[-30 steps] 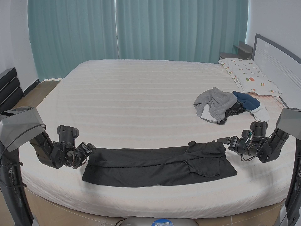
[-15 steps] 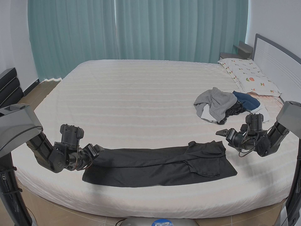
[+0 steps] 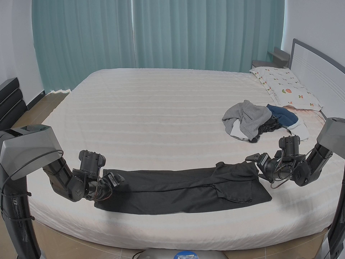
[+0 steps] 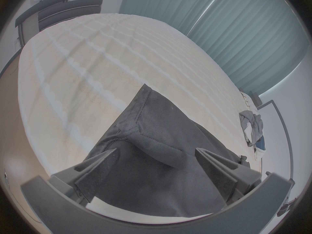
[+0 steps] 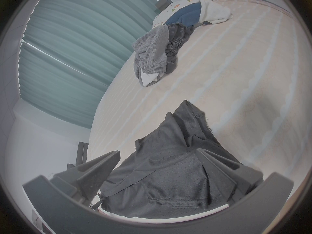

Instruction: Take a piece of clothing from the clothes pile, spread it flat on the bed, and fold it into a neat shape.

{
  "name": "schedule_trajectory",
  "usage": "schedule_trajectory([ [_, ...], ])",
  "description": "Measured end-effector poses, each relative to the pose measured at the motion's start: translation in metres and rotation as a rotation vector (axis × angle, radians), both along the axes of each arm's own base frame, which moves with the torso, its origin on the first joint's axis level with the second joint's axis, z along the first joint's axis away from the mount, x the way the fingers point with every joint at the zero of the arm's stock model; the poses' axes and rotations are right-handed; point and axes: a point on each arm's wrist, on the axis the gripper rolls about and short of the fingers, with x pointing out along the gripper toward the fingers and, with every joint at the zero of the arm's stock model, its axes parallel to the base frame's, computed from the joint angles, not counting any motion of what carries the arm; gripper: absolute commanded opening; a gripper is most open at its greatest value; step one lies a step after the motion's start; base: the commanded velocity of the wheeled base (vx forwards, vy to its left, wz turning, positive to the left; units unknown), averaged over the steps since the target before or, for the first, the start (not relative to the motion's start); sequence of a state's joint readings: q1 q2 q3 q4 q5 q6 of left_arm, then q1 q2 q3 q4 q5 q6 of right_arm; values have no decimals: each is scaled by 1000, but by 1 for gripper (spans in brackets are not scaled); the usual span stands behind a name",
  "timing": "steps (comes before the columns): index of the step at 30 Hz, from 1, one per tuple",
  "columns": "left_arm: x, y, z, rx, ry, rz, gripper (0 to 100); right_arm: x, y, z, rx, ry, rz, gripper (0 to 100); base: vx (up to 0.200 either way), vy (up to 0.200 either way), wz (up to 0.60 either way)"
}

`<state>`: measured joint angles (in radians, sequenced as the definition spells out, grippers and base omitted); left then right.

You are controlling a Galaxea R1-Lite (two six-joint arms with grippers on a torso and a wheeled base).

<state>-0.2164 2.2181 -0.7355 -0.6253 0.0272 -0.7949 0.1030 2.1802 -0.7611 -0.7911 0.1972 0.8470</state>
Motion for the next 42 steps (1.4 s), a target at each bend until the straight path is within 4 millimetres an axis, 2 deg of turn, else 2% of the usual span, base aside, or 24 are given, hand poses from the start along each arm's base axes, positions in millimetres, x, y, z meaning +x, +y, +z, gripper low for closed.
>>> schedule_trajectory([
  [9, 17, -1, -7, -17, -15, 55, 100, -5, 9, -1, -19, 14, 3, 100, 0, 0, 0],
  [10, 18, -1, -8, -16, -15, 57, 0, -6, 9, -1, -23, 14, -2, 100, 0, 0, 0],
  [20, 21, 4, -10, 50, -37, 122, 0, -7, 10, -2, -42, 23, -17, 100, 0, 0, 0],
  [27, 18, 4, -3, 52, -43, 122, 0, -12, 17, -5, -48, 43, 3, 100, 0, 0, 0],
  [35, 14, 4, -4, 66, -31, 105, 0, -13, 19, -8, -51, 52, 10, 100, 0, 0, 0],
  [36, 14, 4, -4, 69, -29, 101, 100, -14, 20, -9, -52, 55, 13, 100, 0, 0, 0],
  [42, 10, 4, -4, 83, -22, 87, 100, -16, 23, -13, -54, 68, 22, 100, 0, 0, 0],
])
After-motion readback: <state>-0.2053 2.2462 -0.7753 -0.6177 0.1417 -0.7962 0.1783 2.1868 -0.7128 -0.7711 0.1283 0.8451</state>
